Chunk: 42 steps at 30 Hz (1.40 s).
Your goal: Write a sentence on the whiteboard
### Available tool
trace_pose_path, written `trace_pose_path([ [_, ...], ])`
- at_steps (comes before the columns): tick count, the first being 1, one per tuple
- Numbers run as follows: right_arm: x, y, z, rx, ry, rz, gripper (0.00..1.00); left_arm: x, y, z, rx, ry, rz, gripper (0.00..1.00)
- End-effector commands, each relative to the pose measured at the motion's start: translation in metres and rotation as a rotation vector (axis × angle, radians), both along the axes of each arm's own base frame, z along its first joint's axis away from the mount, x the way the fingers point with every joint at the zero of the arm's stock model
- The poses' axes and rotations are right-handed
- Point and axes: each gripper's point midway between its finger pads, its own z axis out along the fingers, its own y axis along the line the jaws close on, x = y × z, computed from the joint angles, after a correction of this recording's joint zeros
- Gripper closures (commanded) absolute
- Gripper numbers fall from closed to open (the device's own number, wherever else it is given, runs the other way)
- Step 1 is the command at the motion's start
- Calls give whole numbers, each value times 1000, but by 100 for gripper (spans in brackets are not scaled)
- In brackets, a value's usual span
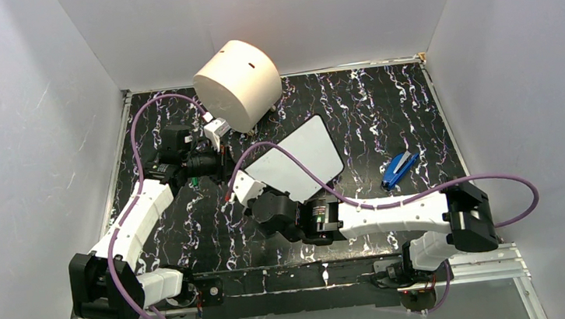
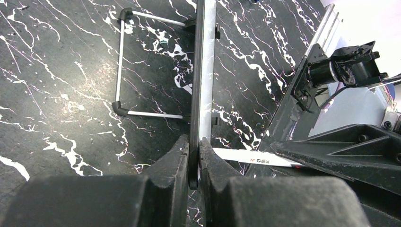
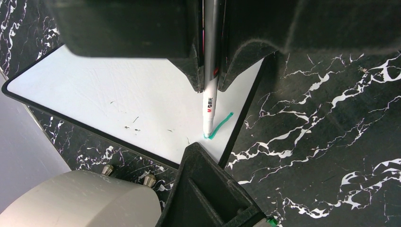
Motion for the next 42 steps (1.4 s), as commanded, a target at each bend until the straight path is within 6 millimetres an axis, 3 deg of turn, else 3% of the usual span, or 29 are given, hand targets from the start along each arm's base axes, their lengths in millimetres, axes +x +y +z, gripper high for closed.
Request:
trace_pose_path([
  [1,5,6,5,49,-5,-22,100,-1,5,-13,53,17,6,100],
  [12,2,-14,-14,20,37,-67,100,-2,6,-14,56,21,2,100],
  [24,0,-27,-20,15,57,-83,100,-2,5,-17,59,32,-1,100],
  [42,11,-12,10,71,-33,-63,100,-5,4,-17,50,35,-13,100],
])
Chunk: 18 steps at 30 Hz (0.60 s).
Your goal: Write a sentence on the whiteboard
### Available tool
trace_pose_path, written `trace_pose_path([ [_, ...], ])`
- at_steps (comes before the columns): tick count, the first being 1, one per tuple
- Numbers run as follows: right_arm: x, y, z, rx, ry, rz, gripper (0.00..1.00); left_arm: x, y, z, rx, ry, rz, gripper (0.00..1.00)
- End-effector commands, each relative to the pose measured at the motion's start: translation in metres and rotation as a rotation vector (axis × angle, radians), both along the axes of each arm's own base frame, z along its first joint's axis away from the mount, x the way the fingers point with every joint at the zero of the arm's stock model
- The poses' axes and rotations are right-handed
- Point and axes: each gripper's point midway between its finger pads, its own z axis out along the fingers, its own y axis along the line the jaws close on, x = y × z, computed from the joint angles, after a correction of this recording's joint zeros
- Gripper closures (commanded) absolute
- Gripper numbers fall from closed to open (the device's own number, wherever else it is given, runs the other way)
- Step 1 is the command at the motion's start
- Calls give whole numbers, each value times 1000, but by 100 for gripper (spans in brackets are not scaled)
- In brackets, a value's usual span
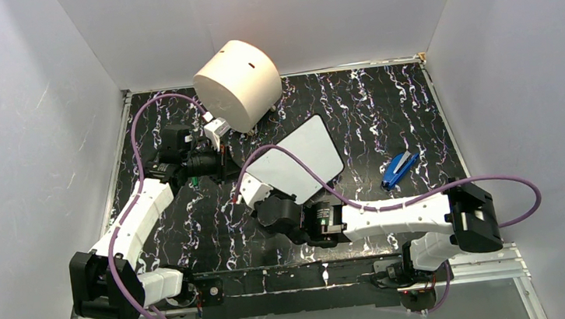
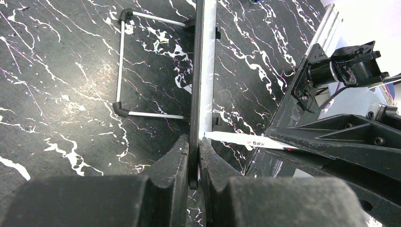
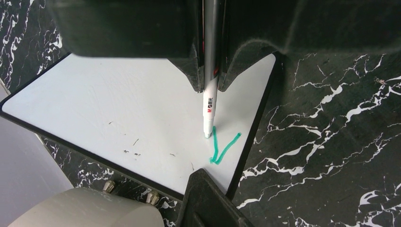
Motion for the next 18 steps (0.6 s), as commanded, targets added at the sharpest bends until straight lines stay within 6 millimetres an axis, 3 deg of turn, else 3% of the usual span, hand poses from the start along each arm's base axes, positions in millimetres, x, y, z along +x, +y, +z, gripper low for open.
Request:
trace_pose_path([
  [1,11,7,29,98,-50,-27,100,-6,4,-15,50,34,-10,100],
  [18,24,13,43,114,-92,-34,100,-6,4,-14,50,31,-10,100],
])
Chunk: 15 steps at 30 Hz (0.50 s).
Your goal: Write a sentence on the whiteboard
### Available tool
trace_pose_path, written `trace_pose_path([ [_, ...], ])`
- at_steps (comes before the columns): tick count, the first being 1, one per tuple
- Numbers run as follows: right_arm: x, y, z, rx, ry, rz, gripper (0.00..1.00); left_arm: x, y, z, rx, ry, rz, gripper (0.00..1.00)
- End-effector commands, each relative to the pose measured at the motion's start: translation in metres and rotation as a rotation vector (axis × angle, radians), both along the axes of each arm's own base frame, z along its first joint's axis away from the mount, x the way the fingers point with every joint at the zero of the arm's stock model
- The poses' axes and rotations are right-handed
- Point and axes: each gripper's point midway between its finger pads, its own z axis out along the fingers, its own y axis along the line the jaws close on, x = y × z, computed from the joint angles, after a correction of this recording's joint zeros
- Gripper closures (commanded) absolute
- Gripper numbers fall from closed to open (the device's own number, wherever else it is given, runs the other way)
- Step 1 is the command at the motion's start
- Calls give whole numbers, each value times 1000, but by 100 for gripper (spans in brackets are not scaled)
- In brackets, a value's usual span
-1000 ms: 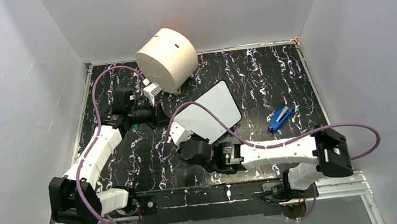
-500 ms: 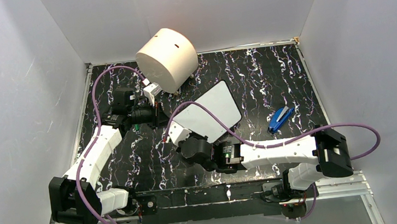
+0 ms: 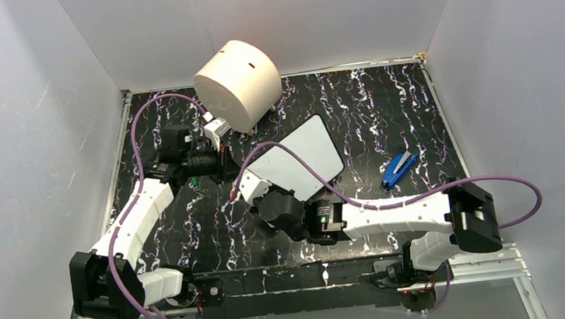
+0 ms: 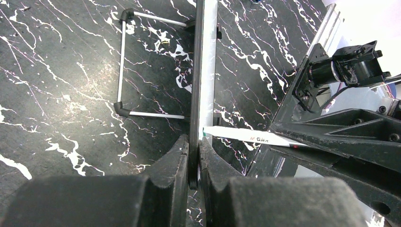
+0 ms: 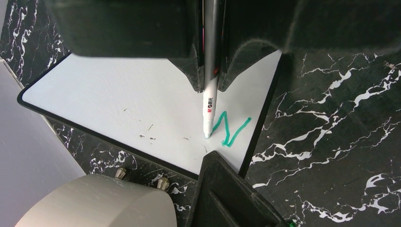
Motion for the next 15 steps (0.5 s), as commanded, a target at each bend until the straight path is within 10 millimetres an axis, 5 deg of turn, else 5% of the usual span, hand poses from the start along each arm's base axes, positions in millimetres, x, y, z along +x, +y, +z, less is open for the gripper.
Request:
trace_pose_path([
  [1,14,9,30,95,-42,-33,100,-6,4,-15,50,34,-9,100],
  [15,0,-12,43,149,13,12,100,-4,7,-16,64,27,8,100],
])
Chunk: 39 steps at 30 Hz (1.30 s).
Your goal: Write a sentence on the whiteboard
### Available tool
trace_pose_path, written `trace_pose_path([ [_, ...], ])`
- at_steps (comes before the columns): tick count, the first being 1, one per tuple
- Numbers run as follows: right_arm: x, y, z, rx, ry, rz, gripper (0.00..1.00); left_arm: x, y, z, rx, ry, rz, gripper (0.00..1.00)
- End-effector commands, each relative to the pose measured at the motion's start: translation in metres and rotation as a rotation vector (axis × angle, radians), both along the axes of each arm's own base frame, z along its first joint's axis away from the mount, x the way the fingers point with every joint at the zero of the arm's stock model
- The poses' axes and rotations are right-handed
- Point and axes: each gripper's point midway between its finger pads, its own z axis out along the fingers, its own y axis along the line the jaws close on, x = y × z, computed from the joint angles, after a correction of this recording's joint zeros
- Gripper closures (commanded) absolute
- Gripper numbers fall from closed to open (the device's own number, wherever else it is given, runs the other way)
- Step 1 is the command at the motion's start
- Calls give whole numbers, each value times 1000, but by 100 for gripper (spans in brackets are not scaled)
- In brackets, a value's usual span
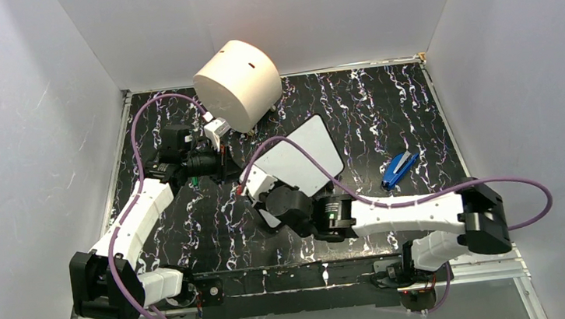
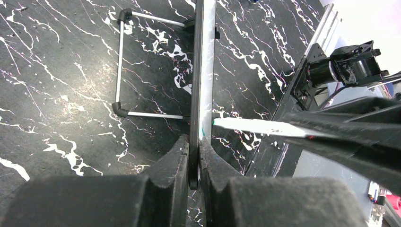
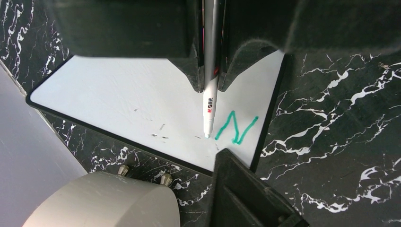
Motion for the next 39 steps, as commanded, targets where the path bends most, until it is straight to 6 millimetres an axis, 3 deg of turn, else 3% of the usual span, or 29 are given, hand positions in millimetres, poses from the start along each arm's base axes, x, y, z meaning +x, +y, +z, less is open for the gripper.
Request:
trace_pose_path([
  [1,-4,-11,29,117,28,3,100,-3,7,-16,67,27,11,100],
  [14,-1,-14,-1,99,101,-25,100,-3,7,-17,69,26,12,100],
  [39,2,1,4,144,107,3,100,-3,7,-18,69,33,12,100],
])
